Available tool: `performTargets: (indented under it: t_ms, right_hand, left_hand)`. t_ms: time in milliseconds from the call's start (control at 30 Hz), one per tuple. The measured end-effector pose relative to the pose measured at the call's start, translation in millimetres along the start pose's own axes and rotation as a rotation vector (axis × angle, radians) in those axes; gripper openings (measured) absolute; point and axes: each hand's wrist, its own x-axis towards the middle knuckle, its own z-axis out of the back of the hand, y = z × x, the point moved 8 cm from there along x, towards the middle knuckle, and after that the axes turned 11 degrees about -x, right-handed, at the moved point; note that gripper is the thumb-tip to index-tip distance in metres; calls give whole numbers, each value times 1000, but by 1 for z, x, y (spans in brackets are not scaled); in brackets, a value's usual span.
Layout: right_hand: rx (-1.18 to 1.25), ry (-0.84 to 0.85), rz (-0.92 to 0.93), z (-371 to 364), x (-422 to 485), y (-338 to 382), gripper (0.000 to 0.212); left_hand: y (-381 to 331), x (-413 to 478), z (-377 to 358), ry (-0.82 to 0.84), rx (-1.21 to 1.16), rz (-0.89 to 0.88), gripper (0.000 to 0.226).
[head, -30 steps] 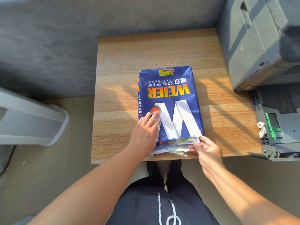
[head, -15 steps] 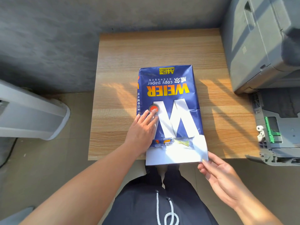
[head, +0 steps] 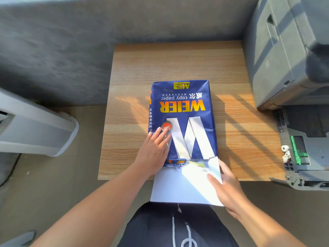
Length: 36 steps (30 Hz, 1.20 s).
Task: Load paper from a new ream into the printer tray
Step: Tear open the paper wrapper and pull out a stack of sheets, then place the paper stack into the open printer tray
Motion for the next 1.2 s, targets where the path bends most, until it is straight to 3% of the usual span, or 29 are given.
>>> performTargets:
  t_ms: [100, 367, 500, 600, 733, 833, 933, 1200]
  right_hand:
    - [7, 42, 10, -3, -12, 0, 70]
    - [306, 260, -130, -1, -53, -1, 55]
    - [287, 446, -48, 4, -67, 6, 62]
    - [149, 384, 48, 10, -70, 1, 63]
    - [116, 277, 56, 7, -73, -10, 62]
    - [121, 270, 56, 2, -75, -12, 80]
    - [89, 261, 91, 1, -74, -14, 74]
    - [82, 266, 112, 9, -104, -16, 67]
  left_hand:
    - [1, 1, 1, -14, 11, -11, 50]
    - [-1, 2, -2, 12, 104, -86, 58]
    - [16, -2, 1, 41, 111, -45, 57]
    - [23, -7, 12, -64, -128, 35, 54]
    - [17, -78, 23, -368, -814, 391, 40]
    - [-17, -155, -3, -309, -1088, 671, 35]
    - [-48, -192, -33, -214, -1174, 764, 41]
    - [-77, -230, -21, -374, -1093, 764, 61]
